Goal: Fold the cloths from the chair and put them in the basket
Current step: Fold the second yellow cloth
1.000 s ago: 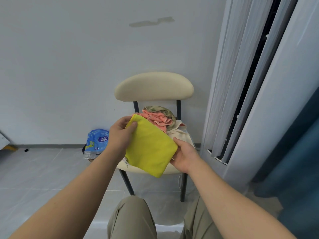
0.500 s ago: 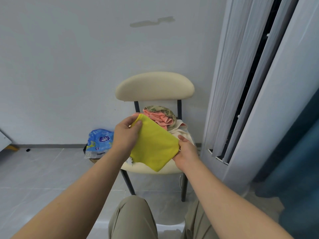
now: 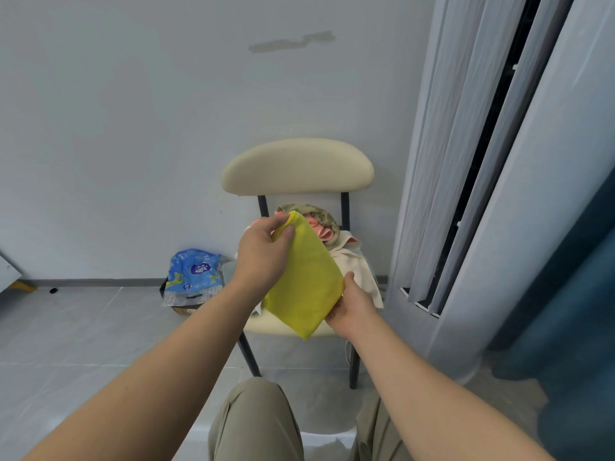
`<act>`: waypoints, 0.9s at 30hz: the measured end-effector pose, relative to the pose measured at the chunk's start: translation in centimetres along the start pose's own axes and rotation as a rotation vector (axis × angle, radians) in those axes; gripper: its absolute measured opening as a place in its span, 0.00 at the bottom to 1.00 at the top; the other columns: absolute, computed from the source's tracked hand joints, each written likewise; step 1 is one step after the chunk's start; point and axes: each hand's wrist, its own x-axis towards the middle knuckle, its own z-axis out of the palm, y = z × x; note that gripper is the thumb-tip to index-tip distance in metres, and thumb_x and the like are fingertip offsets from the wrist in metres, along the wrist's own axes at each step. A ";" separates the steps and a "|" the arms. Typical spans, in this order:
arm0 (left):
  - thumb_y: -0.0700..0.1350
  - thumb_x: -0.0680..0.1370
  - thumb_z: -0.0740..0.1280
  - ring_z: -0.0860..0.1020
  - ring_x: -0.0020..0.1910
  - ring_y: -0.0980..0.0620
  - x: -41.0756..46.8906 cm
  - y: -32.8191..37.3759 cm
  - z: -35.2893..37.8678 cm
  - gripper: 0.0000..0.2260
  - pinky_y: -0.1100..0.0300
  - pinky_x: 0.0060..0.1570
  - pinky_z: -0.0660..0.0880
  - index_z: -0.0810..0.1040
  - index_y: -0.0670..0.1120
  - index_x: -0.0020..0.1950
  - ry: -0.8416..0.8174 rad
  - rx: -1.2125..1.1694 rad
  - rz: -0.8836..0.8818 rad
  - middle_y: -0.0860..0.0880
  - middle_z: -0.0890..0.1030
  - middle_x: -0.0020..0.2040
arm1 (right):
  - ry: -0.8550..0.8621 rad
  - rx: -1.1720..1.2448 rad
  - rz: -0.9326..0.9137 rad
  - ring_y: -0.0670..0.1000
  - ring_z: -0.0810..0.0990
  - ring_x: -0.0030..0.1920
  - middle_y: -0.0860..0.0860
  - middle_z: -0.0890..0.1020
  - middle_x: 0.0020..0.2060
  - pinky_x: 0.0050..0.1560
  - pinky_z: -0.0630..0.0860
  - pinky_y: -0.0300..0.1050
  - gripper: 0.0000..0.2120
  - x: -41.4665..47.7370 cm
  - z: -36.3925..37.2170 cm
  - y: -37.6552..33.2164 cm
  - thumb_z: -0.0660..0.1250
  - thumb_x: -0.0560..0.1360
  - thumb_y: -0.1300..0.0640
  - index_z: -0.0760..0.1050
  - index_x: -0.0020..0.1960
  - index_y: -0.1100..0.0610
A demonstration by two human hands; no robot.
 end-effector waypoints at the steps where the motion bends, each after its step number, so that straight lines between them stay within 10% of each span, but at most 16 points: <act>1: 0.49 0.82 0.67 0.76 0.65 0.49 0.2 0.3 0.1 0.15 0.45 0.69 0.72 0.79 0.53 0.69 -0.016 0.033 0.010 0.51 0.80 0.65 | -0.022 -0.015 0.024 0.58 0.84 0.55 0.56 0.86 0.54 0.59 0.80 0.56 0.27 -0.1 -0.1 0.3 0.59 0.80 0.34 0.78 0.62 0.55; 12: 0.51 0.84 0.63 0.76 0.68 0.48 1.4 3.3 0.9 0.19 0.54 0.64 0.71 0.74 0.51 0.75 -0.146 0.438 0.166 0.51 0.78 0.70 | -0.255 -0.079 0.170 0.58 0.83 0.52 0.57 0.84 0.57 0.52 0.78 0.52 0.39 -1.5 0.5 1.0 0.48 0.78 0.26 0.78 0.67 0.55; 17: 0.50 0.84 0.62 0.76 0.67 0.46 1.5 4.4 1.4 0.20 0.55 0.61 0.71 0.72 0.50 0.76 -0.173 0.461 0.151 0.48 0.79 0.69 | -0.293 -0.033 0.188 0.63 0.81 0.54 0.59 0.83 0.53 0.66 0.71 0.61 0.35 -2.0 1.0 1.1 0.47 0.80 0.29 0.79 0.56 0.55; 27: 0.48 0.84 0.62 0.73 0.49 0.53 1.9 4.8 1.5 0.20 0.60 0.49 0.68 0.72 0.49 0.76 -0.168 0.449 0.108 0.48 0.81 0.62 | -0.214 -0.018 0.158 0.49 0.75 0.21 0.51 0.77 0.27 0.22 0.71 0.38 0.28 -1.7 1.0 1.2 0.53 0.82 0.33 0.77 0.43 0.55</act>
